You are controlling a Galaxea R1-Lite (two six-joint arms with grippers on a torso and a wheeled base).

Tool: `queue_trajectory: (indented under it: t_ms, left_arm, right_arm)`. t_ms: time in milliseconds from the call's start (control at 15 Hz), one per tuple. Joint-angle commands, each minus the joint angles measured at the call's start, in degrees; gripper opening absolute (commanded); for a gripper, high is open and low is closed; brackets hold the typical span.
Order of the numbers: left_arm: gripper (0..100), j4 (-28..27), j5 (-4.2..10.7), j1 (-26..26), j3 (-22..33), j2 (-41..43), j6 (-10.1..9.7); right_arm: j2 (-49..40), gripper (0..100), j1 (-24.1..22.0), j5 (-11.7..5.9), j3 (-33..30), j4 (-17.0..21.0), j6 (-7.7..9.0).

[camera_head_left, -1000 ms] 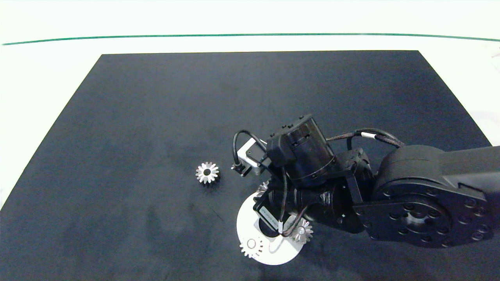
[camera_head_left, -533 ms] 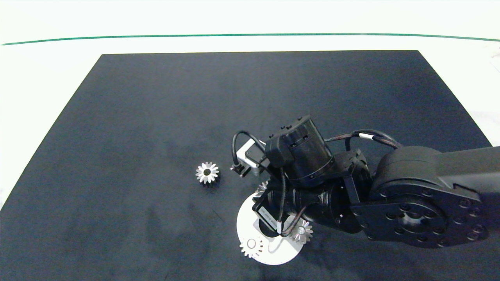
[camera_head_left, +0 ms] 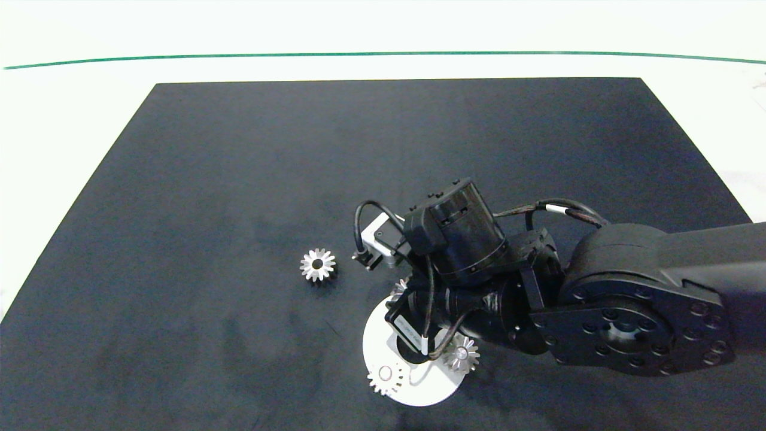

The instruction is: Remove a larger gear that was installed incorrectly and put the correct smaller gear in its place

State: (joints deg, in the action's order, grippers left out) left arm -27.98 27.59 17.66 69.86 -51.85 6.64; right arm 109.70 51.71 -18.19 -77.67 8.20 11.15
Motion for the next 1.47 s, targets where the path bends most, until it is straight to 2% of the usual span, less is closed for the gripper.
queue_trajectory:
  t_ms: [67,267,333,733,800,1000,1267,1400,1467]
  left_arm:
    - [100,-0.15,0.19,0.00,0.01,-0.01,0.04]
    - [100,-0.15,0.19,0.88,0.01,0.08,0.04]
    - [100,-0.15,0.19,1.23,0.01,0.08,0.04]
    - [100,-0.15,0.19,1.14,0.01,-0.01,0.04]
    - [100,-0.06,0.19,1.14,0.01,-0.01,0.04]
    - [100,-0.06,0.19,1.14,0.01,-0.01,-0.05]
    - [100,-0.15,0.19,1.14,-0.08,-0.01,-0.05]
    - [100,-0.06,0.19,1.14,-0.69,-0.01,0.04]
    - [100,-0.06,0.19,1.14,-0.87,-0.01,0.04]
  right_arm:
    - [0.34,31,0.06,-0.09,-0.64,-0.03,-0.26]
    - [0.34,31,0.14,-0.27,-1.00,-0.03,-0.43]
    - [0.34,100,0.14,-0.27,-1.00,-0.03,-0.43]
    - [0.16,100,0.23,-0.36,-0.91,-0.03,-0.61]
    - [-0.63,100,0.41,-0.36,-0.56,0.06,-1.05]
    - [-8.98,100,0.14,-0.62,4.72,0.32,-1.13]
    - [-20.85,100,-0.47,-3.26,13.68,-0.03,-1.57]
    - [-26.91,100,-2.58,-5.63,16.41,-0.03,-3.16]
    - [-29.99,100,-3.99,-6.07,17.37,-0.03,-3.95]
